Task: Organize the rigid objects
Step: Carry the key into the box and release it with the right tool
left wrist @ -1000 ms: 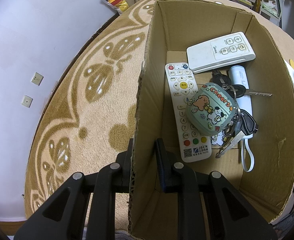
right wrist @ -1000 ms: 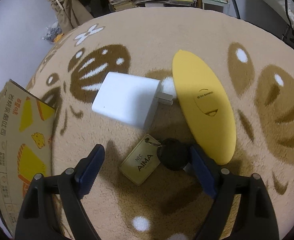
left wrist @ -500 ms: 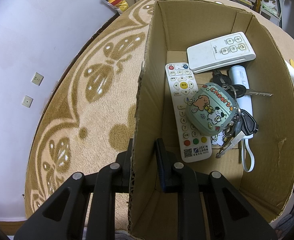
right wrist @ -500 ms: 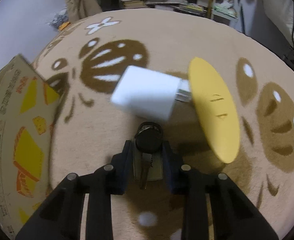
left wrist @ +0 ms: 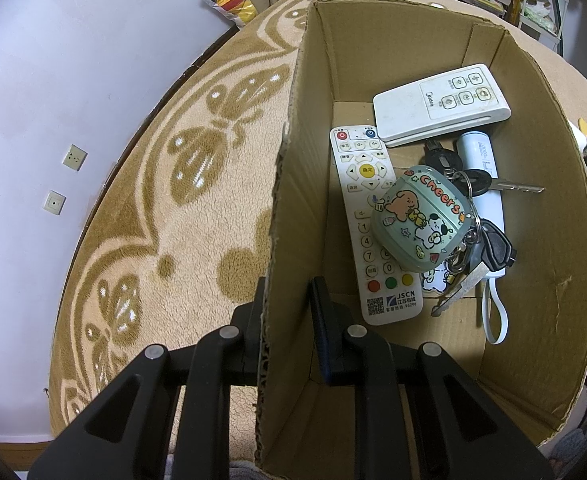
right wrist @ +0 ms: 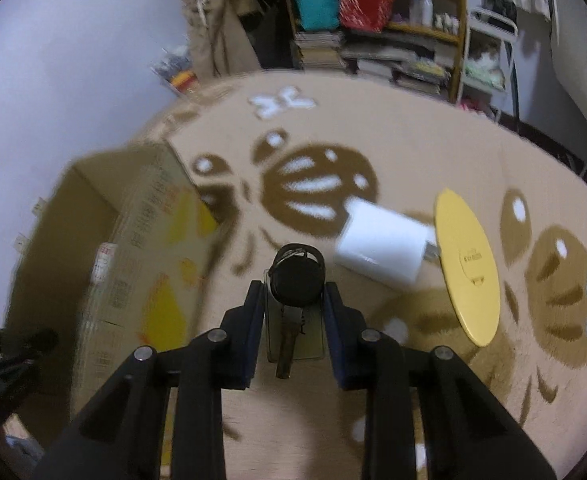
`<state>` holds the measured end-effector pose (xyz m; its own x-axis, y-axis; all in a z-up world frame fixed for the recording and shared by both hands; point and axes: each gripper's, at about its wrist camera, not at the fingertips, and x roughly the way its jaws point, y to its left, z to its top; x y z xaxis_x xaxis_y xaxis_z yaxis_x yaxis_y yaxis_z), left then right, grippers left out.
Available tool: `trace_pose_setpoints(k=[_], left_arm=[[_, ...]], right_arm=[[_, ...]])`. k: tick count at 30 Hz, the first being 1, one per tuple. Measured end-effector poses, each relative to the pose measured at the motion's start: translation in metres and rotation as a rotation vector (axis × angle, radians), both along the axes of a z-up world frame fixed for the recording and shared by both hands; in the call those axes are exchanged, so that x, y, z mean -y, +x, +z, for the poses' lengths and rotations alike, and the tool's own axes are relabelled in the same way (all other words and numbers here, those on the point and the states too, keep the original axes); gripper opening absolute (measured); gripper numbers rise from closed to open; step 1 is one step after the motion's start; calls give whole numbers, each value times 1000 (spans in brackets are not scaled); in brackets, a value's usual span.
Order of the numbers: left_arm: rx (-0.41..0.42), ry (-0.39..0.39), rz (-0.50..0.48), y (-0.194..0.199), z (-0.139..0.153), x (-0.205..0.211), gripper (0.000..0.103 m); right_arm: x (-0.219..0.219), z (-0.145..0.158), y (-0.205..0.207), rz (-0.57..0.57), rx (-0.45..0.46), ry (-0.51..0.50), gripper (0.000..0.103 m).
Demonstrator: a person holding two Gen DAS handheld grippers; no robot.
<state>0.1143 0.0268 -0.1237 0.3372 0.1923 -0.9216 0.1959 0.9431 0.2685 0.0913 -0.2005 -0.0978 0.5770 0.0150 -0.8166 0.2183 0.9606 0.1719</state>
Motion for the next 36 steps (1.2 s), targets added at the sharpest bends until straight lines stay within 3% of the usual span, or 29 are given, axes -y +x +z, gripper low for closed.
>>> trace_pose_setpoints(k=[7, 14, 24, 36], left_arm=[[0, 0, 0, 0, 0, 0, 19], [0, 1, -1, 0, 0, 0, 19], [1, 3, -2, -1, 0, 1, 19], [1, 4, -2, -1, 0, 1, 19]], right_arm=[[-34, 43, -7, 66, 193, 9, 31], [-63, 63, -14, 148, 300, 44, 31], [-94, 59, -14, 251, 316, 68, 31], [-97, 46, -9, 258, 263, 62, 36]])
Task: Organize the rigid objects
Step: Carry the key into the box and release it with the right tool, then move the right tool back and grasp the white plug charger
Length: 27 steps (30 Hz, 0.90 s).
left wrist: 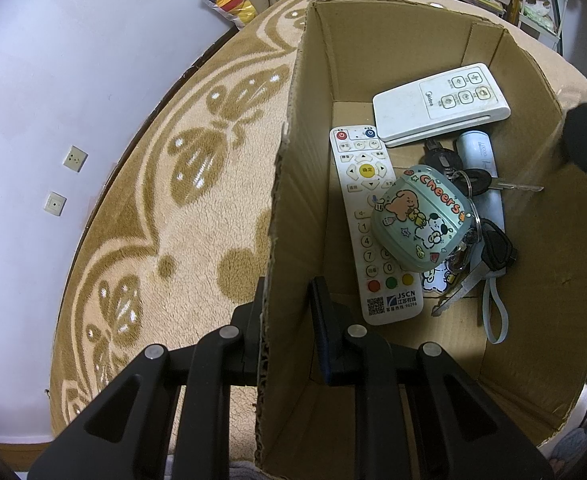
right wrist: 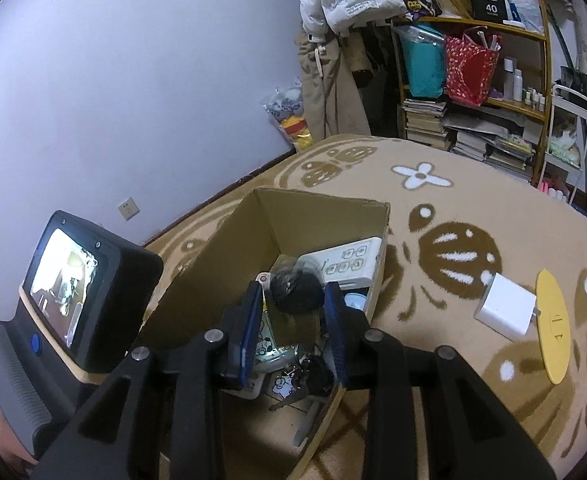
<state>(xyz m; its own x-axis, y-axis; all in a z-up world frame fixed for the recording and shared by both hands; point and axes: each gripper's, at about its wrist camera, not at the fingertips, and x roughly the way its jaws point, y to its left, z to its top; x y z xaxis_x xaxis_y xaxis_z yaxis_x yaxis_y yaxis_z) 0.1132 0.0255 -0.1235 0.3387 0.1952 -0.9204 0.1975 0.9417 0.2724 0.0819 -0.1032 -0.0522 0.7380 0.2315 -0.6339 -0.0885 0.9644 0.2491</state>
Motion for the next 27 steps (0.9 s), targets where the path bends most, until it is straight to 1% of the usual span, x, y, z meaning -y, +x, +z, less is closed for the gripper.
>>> trace_pose_setpoints(k=[1, 3, 5, 8, 10, 12, 13, 15, 19, 27], left_arm=[[0, 0, 0, 0, 0, 0, 19], [0, 0, 0, 0, 0, 0, 19], [0, 0, -1, 0, 1, 0, 19], [0, 0, 0, 0, 1, 0, 19], [0, 0, 0, 0, 1, 0, 19], [0, 0, 0, 0, 1, 0, 19], [0, 1, 0, 0, 0, 0, 19], [0, 1, 0, 0, 0, 0, 19], [0, 1, -1, 0, 0, 0, 19], [0, 1, -1, 0, 1, 0, 19]], right_arm=[[1, 1, -1, -1, 7, 2, 39], [3, 4, -2, -7, 18, 12, 58], [7, 7, -3, -29, 34, 8, 67], [21, 10, -2, -79, 39, -2, 78], [36, 10, -2, -128, 42, 11, 83], [49, 10, -2, -175, 42, 19, 91], [58, 10, -2, -205, 40, 23, 94], [70, 7, 1, -240, 22, 22, 102], [96, -4, 6, -331, -30, 5, 103], [124, -31, 19, -400, -102, -16, 103]])
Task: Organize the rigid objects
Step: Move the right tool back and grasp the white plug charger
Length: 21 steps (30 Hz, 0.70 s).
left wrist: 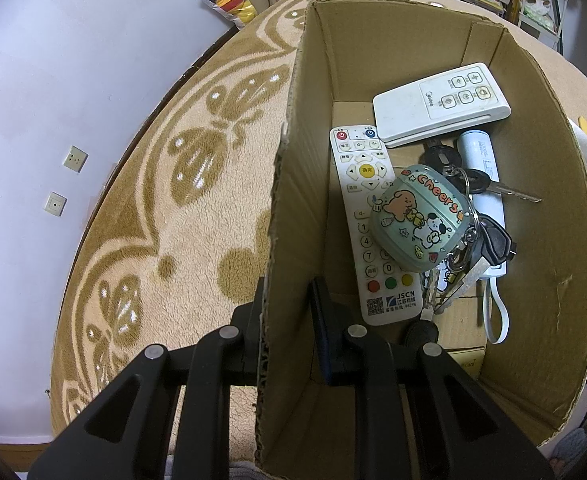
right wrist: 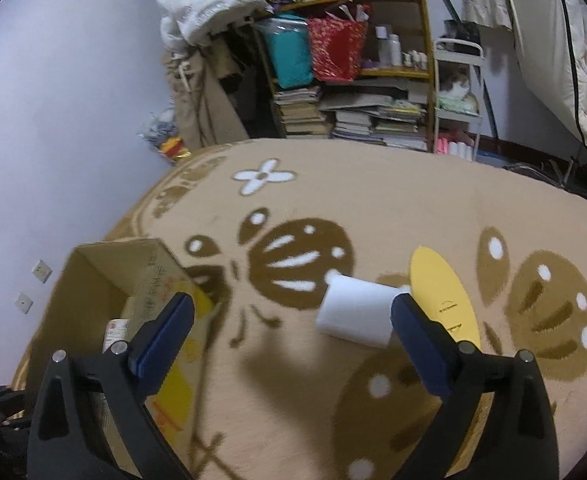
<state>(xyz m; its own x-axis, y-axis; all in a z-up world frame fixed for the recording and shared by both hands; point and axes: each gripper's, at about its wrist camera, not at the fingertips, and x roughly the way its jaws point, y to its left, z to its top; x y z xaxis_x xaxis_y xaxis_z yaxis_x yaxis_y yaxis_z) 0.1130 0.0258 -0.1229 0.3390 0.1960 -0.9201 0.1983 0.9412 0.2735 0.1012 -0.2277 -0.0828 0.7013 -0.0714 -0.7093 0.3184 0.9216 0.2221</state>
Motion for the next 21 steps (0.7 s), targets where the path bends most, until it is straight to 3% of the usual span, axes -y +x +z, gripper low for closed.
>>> trace_pose_setpoints(k=[8, 21], left_arm=[[-1, 3, -1, -1, -1, 1, 19], [-1, 9, -3, -1, -1, 3, 20]], right_arm=[[16, -34, 8, -47, -72, 3, 103], [30, -59, 22, -68, -125, -2, 103]])
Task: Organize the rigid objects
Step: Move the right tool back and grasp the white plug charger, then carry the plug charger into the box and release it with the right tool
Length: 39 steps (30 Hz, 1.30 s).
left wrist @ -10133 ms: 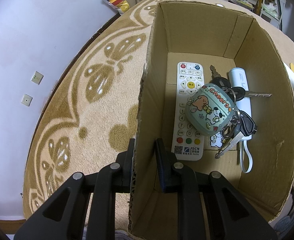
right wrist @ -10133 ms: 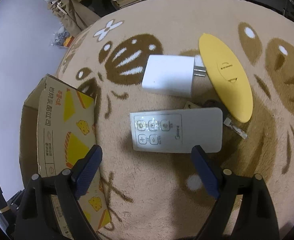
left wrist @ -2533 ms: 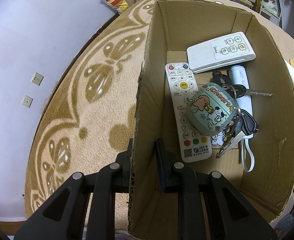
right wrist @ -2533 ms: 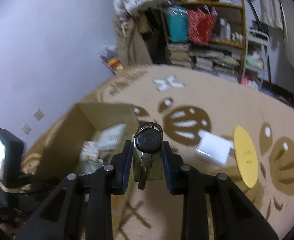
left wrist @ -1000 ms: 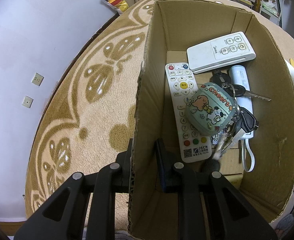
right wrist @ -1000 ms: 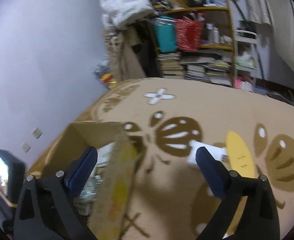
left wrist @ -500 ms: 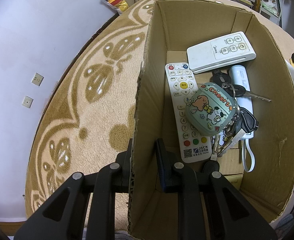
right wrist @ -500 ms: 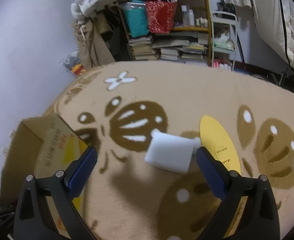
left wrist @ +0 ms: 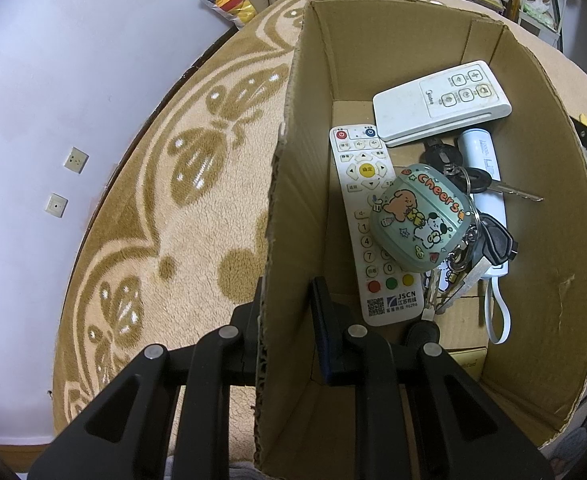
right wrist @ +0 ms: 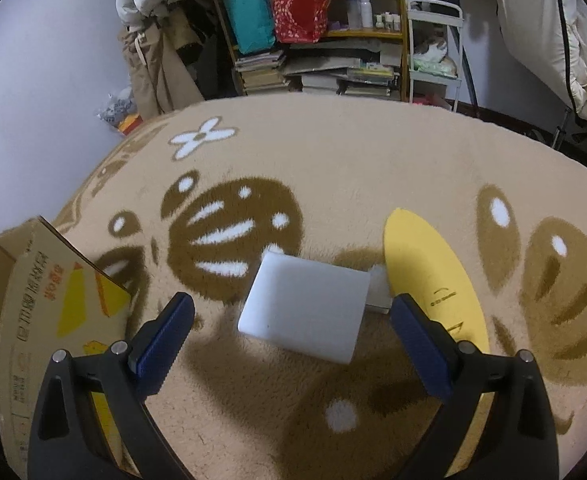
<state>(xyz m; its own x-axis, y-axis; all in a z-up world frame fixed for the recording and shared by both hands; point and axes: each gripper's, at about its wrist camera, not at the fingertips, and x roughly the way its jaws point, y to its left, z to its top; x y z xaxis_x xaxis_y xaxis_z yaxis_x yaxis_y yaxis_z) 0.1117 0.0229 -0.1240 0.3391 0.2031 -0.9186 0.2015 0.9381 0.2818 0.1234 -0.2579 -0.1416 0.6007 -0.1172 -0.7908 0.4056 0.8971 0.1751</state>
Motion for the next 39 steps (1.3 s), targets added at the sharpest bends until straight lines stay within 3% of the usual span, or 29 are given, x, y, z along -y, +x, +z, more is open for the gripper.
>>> trace_pose_setpoints(k=[4, 7, 11, 13, 15, 28, 39], left_arm=[[0, 0, 0, 0, 0, 0, 20], [0, 1, 0, 0, 0, 0, 20], [-1, 2, -1, 0, 0, 0, 20], [-1, 3, -2, 0, 0, 0, 20], [-2, 3, -2, 0, -1, 0, 20], [-2, 4, -2, 0, -1, -1, 20], [-2, 6, -4, 1, -2, -1, 20]], right_arm=[[-2, -9, 5, 10, -31, -16, 102], [-2, -18, 11, 16, -68, 2, 89], [-6, -23, 12, 15, -80, -27, 86], [-6, -23, 12, 7, -85, -48, 72], [-3, -21, 11, -8, -83, -61, 65], [-6, -7, 0, -6, -22, -27, 65], [-47, 56, -14, 99, 156, -21, 65]])
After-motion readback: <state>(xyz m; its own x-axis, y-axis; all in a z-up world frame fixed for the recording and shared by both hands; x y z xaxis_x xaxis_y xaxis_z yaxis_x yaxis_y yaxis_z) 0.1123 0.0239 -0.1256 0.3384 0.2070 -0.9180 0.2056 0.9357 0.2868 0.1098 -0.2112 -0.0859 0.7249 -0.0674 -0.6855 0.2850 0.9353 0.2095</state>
